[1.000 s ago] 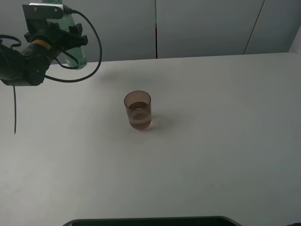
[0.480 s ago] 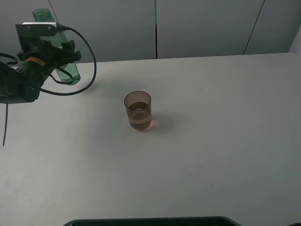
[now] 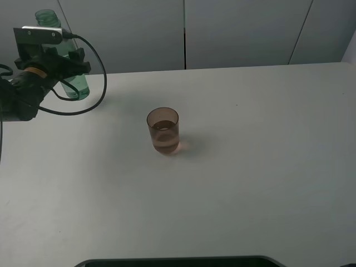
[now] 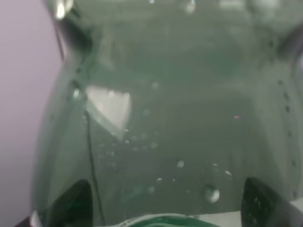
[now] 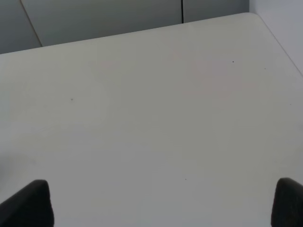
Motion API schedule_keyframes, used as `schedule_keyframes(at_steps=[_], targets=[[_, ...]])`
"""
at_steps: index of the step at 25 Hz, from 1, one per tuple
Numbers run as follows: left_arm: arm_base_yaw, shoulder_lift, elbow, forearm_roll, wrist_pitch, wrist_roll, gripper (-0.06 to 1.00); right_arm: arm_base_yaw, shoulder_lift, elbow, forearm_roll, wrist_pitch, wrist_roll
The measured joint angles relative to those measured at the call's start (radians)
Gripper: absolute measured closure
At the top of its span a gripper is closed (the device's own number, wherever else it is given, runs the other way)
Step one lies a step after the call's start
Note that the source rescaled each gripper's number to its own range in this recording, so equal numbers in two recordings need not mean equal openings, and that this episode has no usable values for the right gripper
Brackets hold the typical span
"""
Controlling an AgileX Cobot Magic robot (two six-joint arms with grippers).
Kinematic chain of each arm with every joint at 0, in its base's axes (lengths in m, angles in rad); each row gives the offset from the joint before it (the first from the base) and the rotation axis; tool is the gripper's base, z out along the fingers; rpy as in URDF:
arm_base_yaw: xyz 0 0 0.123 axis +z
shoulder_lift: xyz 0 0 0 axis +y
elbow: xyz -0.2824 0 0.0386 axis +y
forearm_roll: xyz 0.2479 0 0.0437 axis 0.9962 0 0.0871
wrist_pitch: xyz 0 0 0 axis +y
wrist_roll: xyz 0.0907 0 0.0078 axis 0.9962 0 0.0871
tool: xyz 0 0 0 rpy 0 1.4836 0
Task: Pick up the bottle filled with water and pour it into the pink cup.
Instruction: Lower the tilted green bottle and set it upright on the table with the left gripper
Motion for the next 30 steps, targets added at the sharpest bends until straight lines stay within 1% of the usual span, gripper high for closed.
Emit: schedule_keyframes(at_steps=[2, 5, 13, 15, 21, 25, 30], targets=[[0.000, 0.004, 0.000, 0.007, -0.005, -0.020, 0.94, 0.000, 0.000, 0.000, 0.000, 0.000, 0.000], [0.002, 0.035, -0.005, 0.040, -0.037, -0.063, 0.94, 0.000, 0.000, 0.000, 0.000, 0.000, 0.000], [0.002, 0.152, -0.121, 0.194, -0.045, -0.120, 0.94, 0.000, 0.000, 0.000, 0.000, 0.000, 0.000], [0.002, 0.170, -0.150, 0.222, -0.052, -0.132, 0.94, 0.000, 0.000, 0.000, 0.000, 0.000, 0.000], [0.002, 0.228, -0.214, 0.277, -0.060, -0.155, 0.94, 0.000, 0.000, 0.000, 0.000, 0.000, 0.000], [0.002, 0.254, -0.225, 0.294, -0.068, -0.176, 0.94, 0.000, 0.000, 0.000, 0.000, 0.000, 0.000], [0.002, 0.254, -0.225, 0.325, -0.070, -0.180, 0.94, 0.000, 0.000, 0.000, 0.000, 0.000, 0.000]])
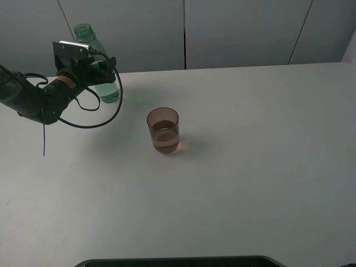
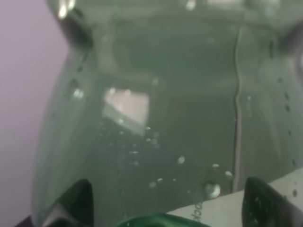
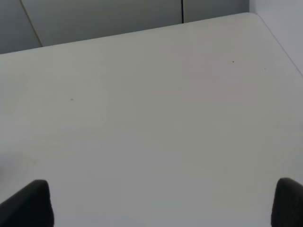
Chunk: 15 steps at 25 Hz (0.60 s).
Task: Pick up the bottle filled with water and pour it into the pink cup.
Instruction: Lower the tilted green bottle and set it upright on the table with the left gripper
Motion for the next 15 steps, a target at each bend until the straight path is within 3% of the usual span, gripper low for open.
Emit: schedule_keyframes(at_steps=[3, 4, 5, 6, 7, 9, 15], targets=[[0.000, 0.001, 0.000, 0.007, 0.000, -0.001, 0.94, 0.000, 0.000, 0.000, 0.000, 0.000, 0.000], [0.000, 0.001, 0.000, 0.007, -0.003, -0.001, 0.77, 0.000, 0.000, 0.000, 0.000, 0.000, 0.000], [0.000, 0.001, -0.002, 0.007, -0.020, -0.001, 0.31, 0.000, 0.000, 0.000, 0.000, 0.000, 0.000], [0.000, 0.001, -0.004, 0.007, -0.037, -0.001, 0.13, 0.000, 0.000, 0.000, 0.000, 0.000, 0.000], [0.000, 0.001, -0.006, 0.007, -0.047, -0.001, 0.06, 0.000, 0.000, 0.000, 0.000, 0.000, 0.000], [0.000, 0.001, -0.008, 0.007, -0.056, -0.001, -0.02, 0.000, 0.000, 0.000, 0.000, 0.000, 0.000], [0.000, 0.001, -0.008, 0.007, -0.056, -0.001, -0.03, 0.000, 0.000, 0.000, 0.000, 0.000, 0.000]])
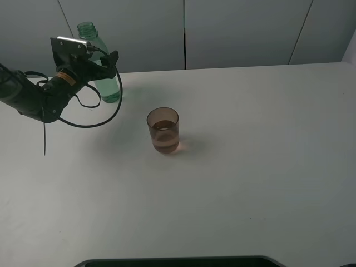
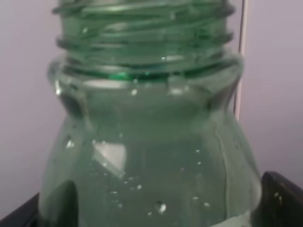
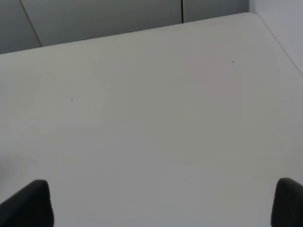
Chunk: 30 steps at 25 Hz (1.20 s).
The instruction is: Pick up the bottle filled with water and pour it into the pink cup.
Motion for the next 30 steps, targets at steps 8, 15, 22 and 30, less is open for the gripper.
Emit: schedule_keyframes(at_steps=[8, 15, 22, 30], targets=[[0.000, -0.082, 0.000, 0.000, 0.024, -0.034, -0.03, 0.000, 0.000, 0.000, 0.000, 0.000, 0.000], [0.000, -0.204, 0.000, 0.014, 0.117, -0.062, -0.05, 0.000, 0.000, 0.000, 0.000, 0.000, 0.000], [0.000, -0.411, 0.000, 0.018, 0.405, -0.173, -0.05, 0.000, 0.000, 0.000, 0.000, 0.000, 0.000], [0.010, -0.661, -0.150, -0.015, 1.082, -0.183, -0.05, 0.000, 0.000, 0.000, 0.000, 0.000, 0.000]])
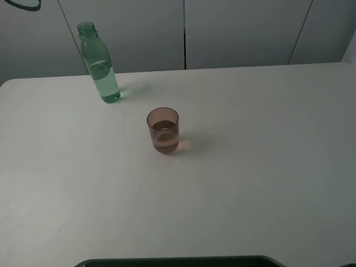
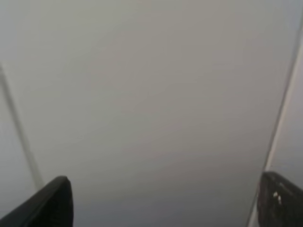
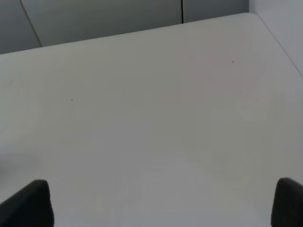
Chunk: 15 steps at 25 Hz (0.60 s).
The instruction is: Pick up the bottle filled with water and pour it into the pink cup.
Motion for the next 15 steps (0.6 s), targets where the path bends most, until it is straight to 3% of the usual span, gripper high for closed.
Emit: schedule_keyframes(at_steps=[6, 11, 13, 15], targets=[[0.084, -0.021, -0.260, -0.022, 0.639, 0.007, -0.05, 0.000, 0.000, 0.000, 0.000, 0.000, 0.000], [0.155, -0.023, -0.402, -0.196, 1.106, 0.155, -0.05, 0.000, 0.000, 0.000, 0.000, 0.000, 0.000], [0.159, -0.023, -0.423, -0.231, 1.254, 0.189, -0.05, 0.000, 0.000, 0.000, 0.000, 0.000, 0.000], [0.159, -0.025, -0.427, -0.250, 1.314, 0.200, -0.05, 0.000, 0.000, 0.000, 0.000, 0.000, 0.000]])
